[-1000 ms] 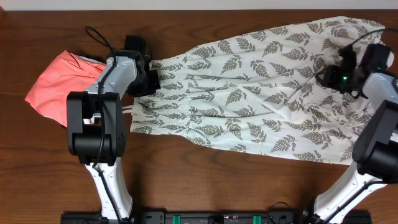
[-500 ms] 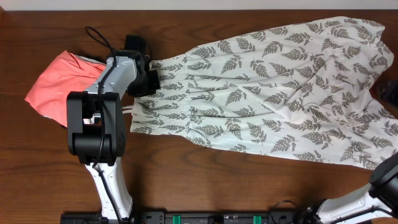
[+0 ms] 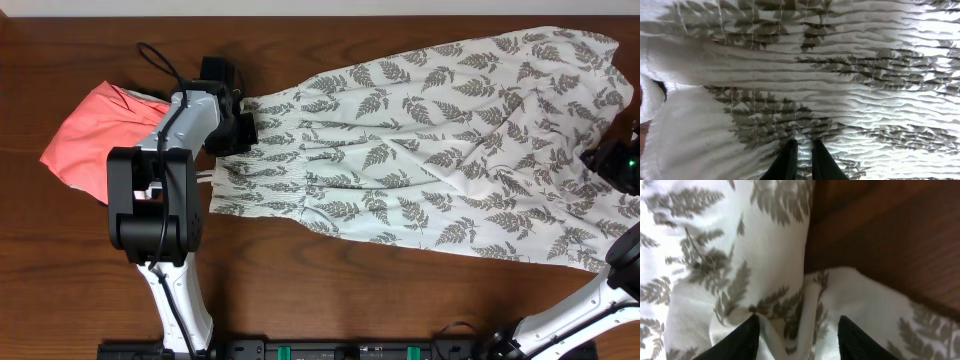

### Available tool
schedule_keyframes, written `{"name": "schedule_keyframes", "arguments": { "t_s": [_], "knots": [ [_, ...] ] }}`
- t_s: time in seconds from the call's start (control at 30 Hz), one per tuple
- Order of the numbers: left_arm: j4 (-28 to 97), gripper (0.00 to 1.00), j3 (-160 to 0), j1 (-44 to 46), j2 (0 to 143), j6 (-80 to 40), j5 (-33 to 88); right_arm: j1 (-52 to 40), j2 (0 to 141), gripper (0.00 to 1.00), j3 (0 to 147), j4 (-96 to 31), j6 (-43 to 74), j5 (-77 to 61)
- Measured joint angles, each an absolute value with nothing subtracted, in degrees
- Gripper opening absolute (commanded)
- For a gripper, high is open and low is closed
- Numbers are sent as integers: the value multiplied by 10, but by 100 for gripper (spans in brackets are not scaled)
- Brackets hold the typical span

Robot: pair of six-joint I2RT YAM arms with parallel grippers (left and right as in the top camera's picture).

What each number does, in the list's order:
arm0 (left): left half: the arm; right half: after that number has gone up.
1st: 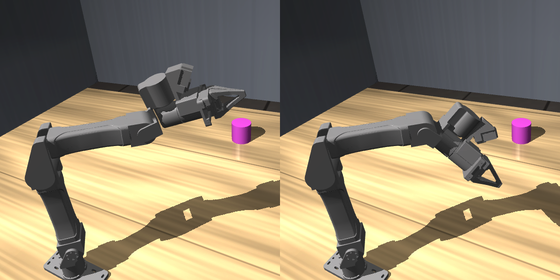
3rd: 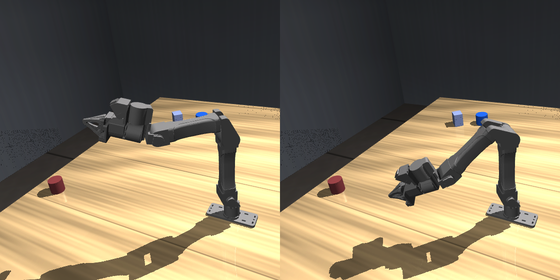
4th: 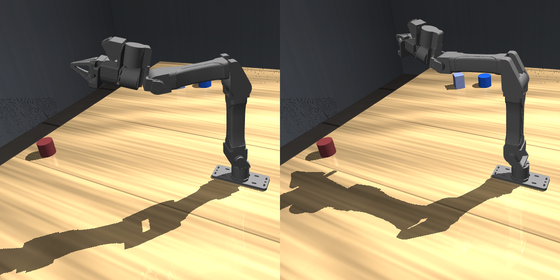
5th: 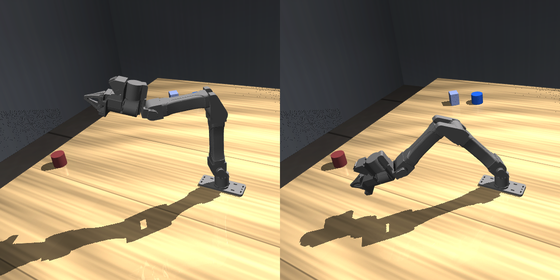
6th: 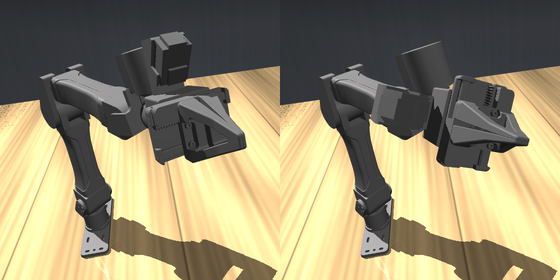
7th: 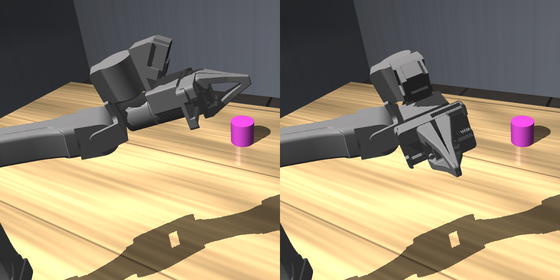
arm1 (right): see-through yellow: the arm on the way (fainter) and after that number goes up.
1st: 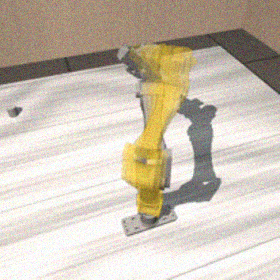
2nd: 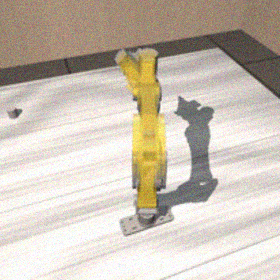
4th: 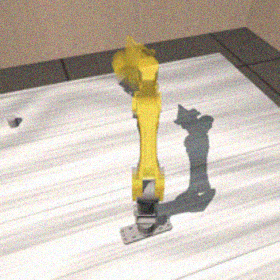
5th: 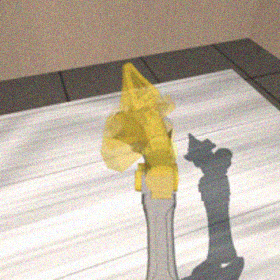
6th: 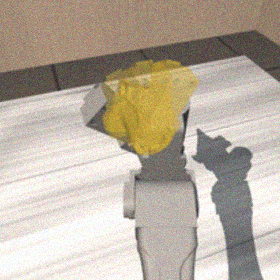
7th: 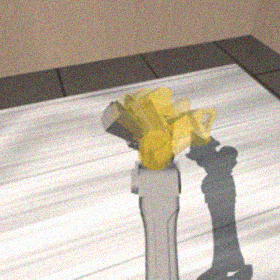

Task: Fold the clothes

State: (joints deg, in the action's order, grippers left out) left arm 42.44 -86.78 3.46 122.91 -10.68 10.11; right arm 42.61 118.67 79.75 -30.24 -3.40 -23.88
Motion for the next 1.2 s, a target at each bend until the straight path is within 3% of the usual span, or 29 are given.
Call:
{"name": "schedule_keyframes", "arguments": {
  "t_s": [0.1, 0.27, 0.43, 0.5, 0.87, 1.2],
  "knots": [
    [424, 13, -868, 35, 1229, -107, 101, 426, 1187, 40, 797, -300, -36, -243],
    [424, 13, -868, 35, 1229, -107, 101, 418, 1187, 19, 797, -297, -39, -248],
    [424, 13, -868, 35, 1229, -107, 101, 404, 1187, 16, 797, -297, -37, -250],
    [424, 13, -868, 35, 1229, -107, 101, 401, 1187, 2, 797, -297, -38, -250],
    [424, 13, -868, 35, 1229, -107, 101, 409, 1177, 1, 804, -310, -30, -248],
    [424, 13, -868, 35, 1229, -107, 101, 457, 1042, 1, 884, -332, -10, -147]
  ]
}}
